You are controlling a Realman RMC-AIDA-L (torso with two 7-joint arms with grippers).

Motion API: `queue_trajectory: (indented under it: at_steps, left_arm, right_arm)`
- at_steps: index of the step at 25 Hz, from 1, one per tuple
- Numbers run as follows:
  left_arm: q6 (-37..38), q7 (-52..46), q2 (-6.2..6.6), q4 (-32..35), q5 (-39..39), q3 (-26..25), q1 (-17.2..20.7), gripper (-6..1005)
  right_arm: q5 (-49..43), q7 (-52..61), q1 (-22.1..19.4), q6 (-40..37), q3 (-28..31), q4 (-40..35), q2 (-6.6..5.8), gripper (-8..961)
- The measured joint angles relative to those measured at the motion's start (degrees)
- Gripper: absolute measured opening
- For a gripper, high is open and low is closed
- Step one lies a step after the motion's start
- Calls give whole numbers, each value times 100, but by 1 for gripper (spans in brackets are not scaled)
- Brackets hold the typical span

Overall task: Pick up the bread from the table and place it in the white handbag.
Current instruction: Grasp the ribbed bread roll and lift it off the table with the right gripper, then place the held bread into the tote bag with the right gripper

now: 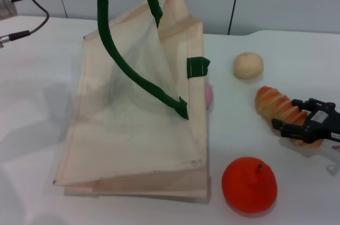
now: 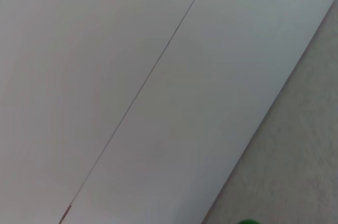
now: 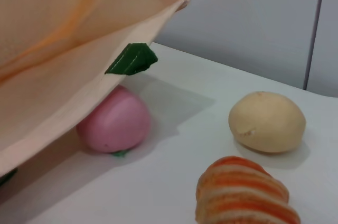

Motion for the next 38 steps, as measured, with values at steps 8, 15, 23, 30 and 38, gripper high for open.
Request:
queue_trajectory:
  at_steps: [8, 15, 23, 30, 38]
  left_arm:
    - [0, 0, 0, 0, -36, 0, 7, 120]
    - [0, 0, 0, 0, -39, 0, 6, 120]
    - [4, 0, 0, 29, -18, 0, -14, 120]
    - [14, 0, -2, 40, 10, 1, -173, 119]
    - [12, -13, -38, 44, 94, 9, -300, 119]
  right_arm:
    - [18, -131, 9, 4, 19, -5, -14, 741]
    - [294, -307, -4, 150, 30, 3, -18, 658]
    - [724, -672, 22, 1536, -63, -164, -52, 587]
    - [688, -715, 503, 1872, -675, -68, -14, 535]
    - [681, -677, 1180, 1454, -1216, 397, -1, 484]
